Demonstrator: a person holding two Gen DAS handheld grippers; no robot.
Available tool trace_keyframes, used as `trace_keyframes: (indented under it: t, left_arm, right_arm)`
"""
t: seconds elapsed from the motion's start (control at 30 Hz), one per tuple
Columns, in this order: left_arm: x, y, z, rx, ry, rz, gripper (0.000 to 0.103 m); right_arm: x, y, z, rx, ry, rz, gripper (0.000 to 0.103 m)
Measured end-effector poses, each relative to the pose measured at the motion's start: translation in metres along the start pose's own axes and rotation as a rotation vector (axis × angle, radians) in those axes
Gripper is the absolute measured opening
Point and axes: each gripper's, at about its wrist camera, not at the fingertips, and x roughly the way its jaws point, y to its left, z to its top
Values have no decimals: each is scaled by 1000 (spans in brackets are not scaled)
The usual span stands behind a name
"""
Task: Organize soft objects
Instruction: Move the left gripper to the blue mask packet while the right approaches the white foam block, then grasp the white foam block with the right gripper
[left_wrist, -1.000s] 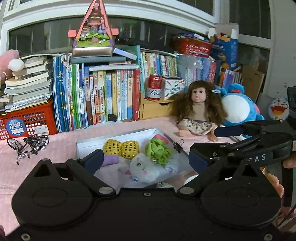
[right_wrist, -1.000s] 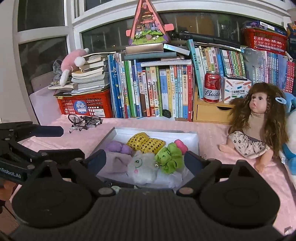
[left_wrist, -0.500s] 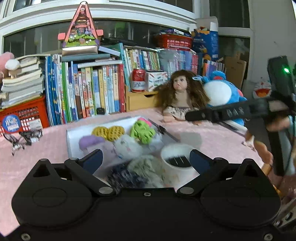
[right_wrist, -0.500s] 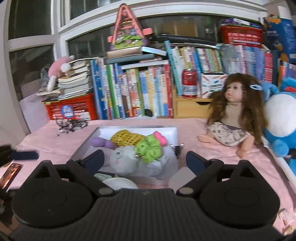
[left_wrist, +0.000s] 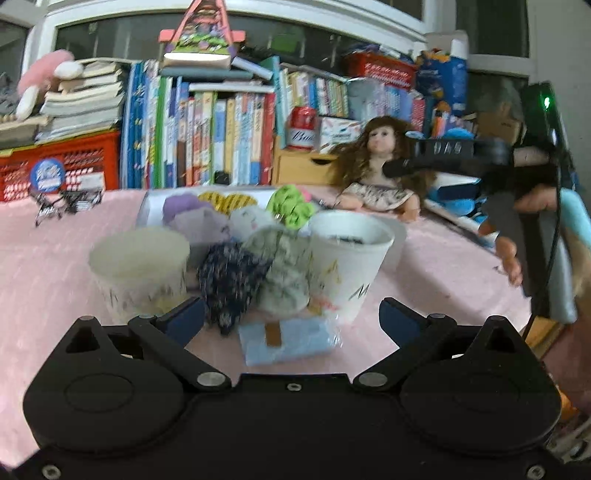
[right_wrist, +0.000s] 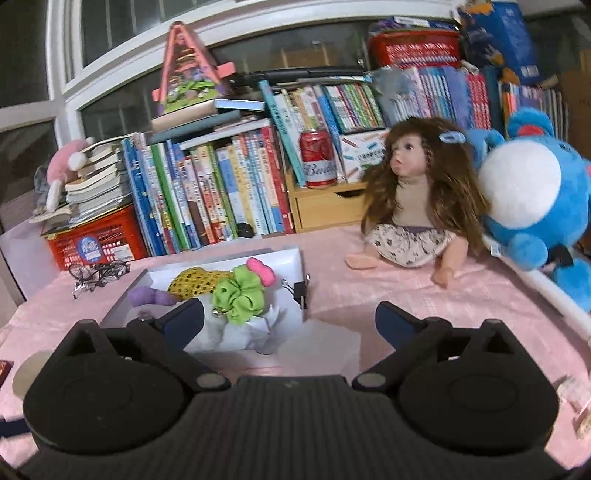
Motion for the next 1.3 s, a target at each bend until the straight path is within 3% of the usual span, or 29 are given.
trace_keyframes:
  t: [0.3, 0.87, 1.3]
  left_arm:
    - [32, -11, -24, -91, -9, 149, 101]
    - [73, -21, -31, -50, 48, 184, 101]
    - [80, -25, -35, -8, 39, 200, 101]
  right_arm:
    - [18, -14, -7, 30, 25, -30, 103]
    - [59, -19, -13, 46, 128, -69, 103]
    - [73, -18, -18, 48, 171, -78, 103]
